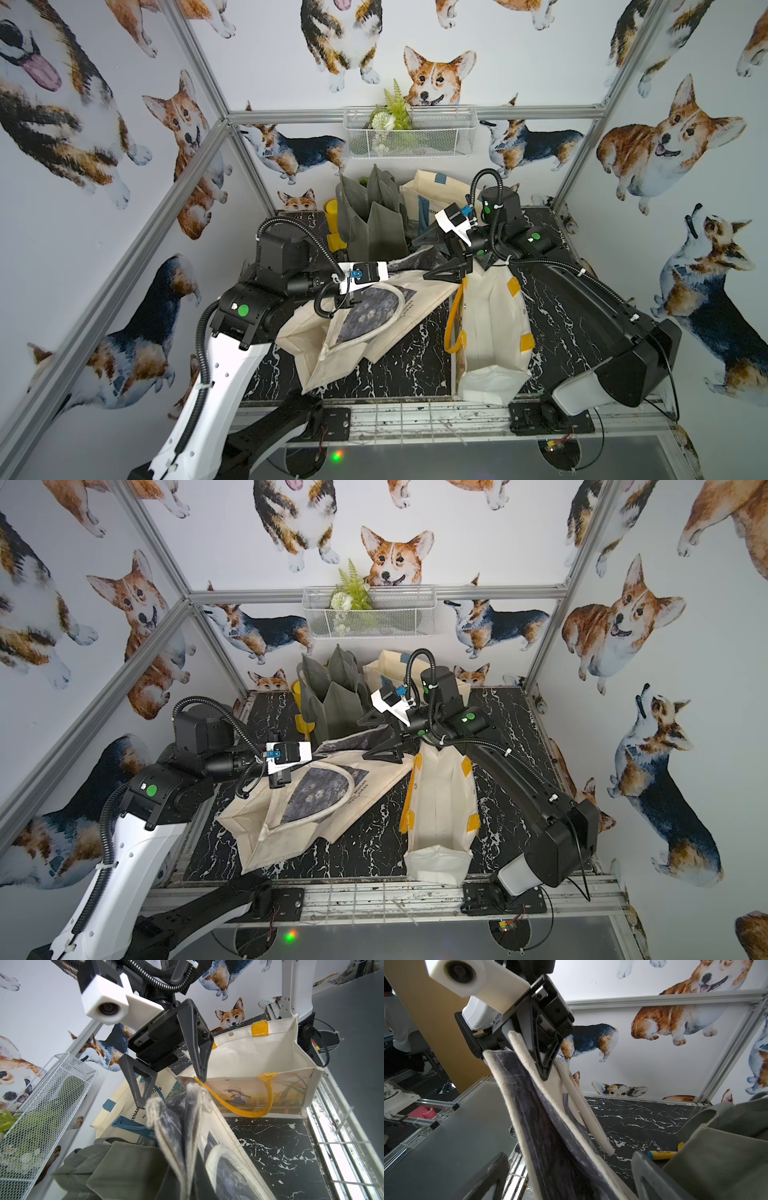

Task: Put away the canvas bag
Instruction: Press the canvas bag at the center of the board.

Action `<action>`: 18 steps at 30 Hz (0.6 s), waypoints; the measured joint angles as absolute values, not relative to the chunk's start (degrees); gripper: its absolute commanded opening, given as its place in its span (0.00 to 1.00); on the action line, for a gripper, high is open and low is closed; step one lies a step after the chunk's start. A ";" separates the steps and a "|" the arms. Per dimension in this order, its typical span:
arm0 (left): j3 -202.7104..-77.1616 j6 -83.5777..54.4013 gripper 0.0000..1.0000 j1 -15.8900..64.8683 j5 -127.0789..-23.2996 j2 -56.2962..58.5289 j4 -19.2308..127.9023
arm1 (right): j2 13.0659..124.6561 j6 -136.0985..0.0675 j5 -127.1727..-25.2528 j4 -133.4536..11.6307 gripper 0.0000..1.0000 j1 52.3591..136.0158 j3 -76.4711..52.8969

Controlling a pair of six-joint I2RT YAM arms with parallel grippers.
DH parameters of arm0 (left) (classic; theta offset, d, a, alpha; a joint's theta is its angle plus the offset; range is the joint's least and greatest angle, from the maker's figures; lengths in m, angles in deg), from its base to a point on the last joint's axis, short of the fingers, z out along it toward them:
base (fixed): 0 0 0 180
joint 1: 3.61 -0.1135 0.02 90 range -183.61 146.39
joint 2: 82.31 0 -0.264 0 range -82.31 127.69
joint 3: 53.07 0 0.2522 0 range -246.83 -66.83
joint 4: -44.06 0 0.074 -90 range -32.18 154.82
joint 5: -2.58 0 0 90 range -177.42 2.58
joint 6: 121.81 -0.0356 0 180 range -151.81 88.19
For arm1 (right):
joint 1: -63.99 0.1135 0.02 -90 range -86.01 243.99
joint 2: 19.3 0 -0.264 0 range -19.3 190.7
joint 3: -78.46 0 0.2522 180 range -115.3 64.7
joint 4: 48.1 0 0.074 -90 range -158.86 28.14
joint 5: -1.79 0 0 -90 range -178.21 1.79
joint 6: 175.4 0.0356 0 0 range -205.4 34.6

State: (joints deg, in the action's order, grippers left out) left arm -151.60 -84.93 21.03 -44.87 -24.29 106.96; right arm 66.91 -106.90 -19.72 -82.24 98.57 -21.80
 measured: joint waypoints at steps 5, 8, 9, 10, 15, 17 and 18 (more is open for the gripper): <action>-151.63 -85.30 0.00 21.03 -44.39 -24.53 106.96 | 67.57 -110.35 -22.76 -83.03 0.95 98.92 -19.33; -151.60 -85.57 0.00 21.03 -44.41 -24.97 106.98 | 67.94 -111.68 -24.23 -82.94 0.93 98.86 -18.41; -151.56 -85.61 0.00 21.03 -44.46 -25.21 106.96 | 67.94 -111.97 -24.51 -82.94 0.91 98.75 -18.01; -151.39 -85.61 0.00 21.03 -44.57 -25.56 106.90 | 67.94 -112.08 -24.58 -82.88 0.89 98.44 -17.49; -148.57 -84.89 0.00 20.73 -46.38 -28.18 103.58 | 67.94 -112.08 -24.49 -81.92 0.65 96.54 -13.80; -147.58 -84.10 0.00 19.83 -46.82 -28.77 102.13 | 67.96 -112.03 -24.51 -81.79 0.50 96.19 -12.94; -146.95 -83.60 0.00 19.26 -46.88 -29.04 101.11 | 67.96 -112.01 -24.51 -81.65 0.47 96.02 -12.53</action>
